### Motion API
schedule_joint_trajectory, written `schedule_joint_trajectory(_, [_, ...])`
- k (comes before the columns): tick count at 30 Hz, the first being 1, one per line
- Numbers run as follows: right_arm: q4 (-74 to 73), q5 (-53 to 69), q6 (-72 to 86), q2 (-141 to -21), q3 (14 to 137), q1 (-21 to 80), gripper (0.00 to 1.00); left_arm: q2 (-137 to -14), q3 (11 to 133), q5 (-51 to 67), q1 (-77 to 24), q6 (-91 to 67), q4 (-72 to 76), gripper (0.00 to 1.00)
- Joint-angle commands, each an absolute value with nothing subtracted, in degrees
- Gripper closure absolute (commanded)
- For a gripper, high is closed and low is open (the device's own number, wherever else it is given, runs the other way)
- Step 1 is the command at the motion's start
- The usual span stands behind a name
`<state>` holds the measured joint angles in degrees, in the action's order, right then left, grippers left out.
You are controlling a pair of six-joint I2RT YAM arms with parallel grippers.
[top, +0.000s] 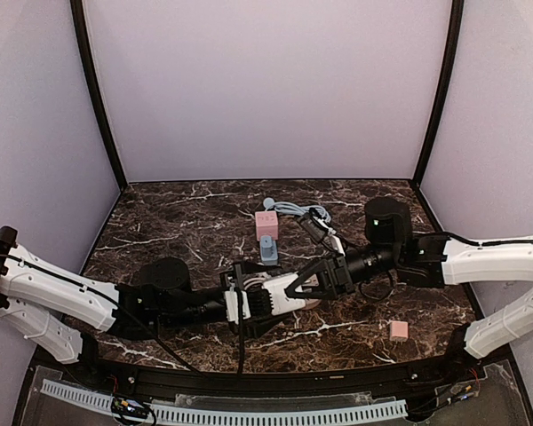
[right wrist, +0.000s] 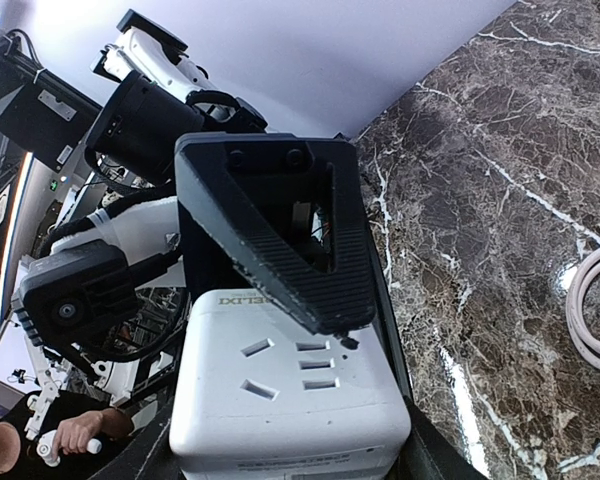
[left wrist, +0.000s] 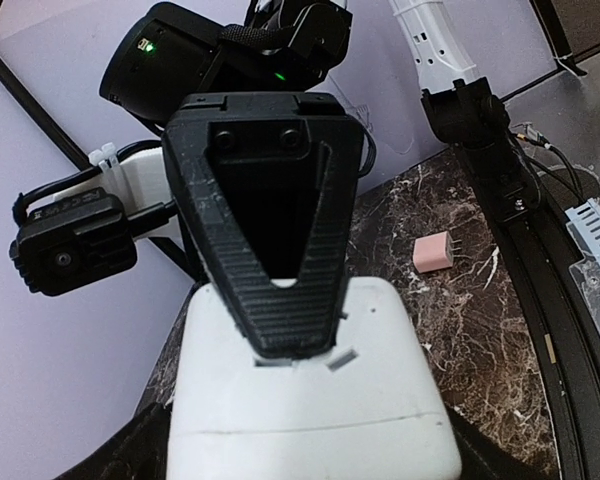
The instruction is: Insert the plug
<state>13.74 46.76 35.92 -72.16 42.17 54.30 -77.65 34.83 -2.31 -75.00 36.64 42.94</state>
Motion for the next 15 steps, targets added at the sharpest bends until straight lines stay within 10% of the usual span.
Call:
schedule_joint_trajectory(1, [16.3, 48.4, 36.1, -72.9, 41.9, 54.0, 1.00, -77.8, 36.1, -1.5, -74.9, 37.2, 43.2, 0.18])
schedule_joint_trajectory(12, [16.1, 47.9, 37.1, -73.6, 42.1, 54.0, 1.00, -78.1, 36.3, -1.8, -74.9, 37.5, 44.3, 0.58])
schedule_joint_trajectory(15, [15.2, 47.0, 37.4, -74.1, 42.4, 53.8, 0.86, -77.1, 36.3, -1.1, -75.0, 37.3, 42.8, 0.66])
